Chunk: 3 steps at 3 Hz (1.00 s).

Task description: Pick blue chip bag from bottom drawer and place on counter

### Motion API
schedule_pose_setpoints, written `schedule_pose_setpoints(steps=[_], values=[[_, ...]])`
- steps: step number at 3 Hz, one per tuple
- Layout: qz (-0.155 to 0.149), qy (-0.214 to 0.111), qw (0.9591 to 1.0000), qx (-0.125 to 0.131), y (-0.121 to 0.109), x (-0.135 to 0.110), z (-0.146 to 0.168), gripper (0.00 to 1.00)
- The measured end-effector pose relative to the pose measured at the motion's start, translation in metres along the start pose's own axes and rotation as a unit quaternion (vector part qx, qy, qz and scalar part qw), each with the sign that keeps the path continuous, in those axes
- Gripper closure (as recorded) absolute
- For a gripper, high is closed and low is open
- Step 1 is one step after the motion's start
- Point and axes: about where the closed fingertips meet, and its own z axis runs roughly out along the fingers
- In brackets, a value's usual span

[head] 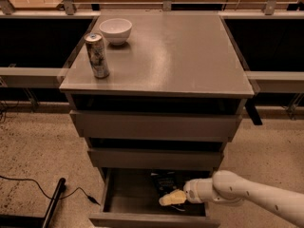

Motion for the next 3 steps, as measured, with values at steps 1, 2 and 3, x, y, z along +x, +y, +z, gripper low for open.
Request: schedule_pose_setpoints(steps=[1,2,3], values=[[0.002,-0.023,0.9996,0.016,-0.016,-0.003,0.013,0.00],[-0.034,-0.078,0.9948,0.057,-0.047,0.002,0.034,0.00],[-0.052,-0.087,0.9924,0.069,-0.054,0.009,0.044,0.00]])
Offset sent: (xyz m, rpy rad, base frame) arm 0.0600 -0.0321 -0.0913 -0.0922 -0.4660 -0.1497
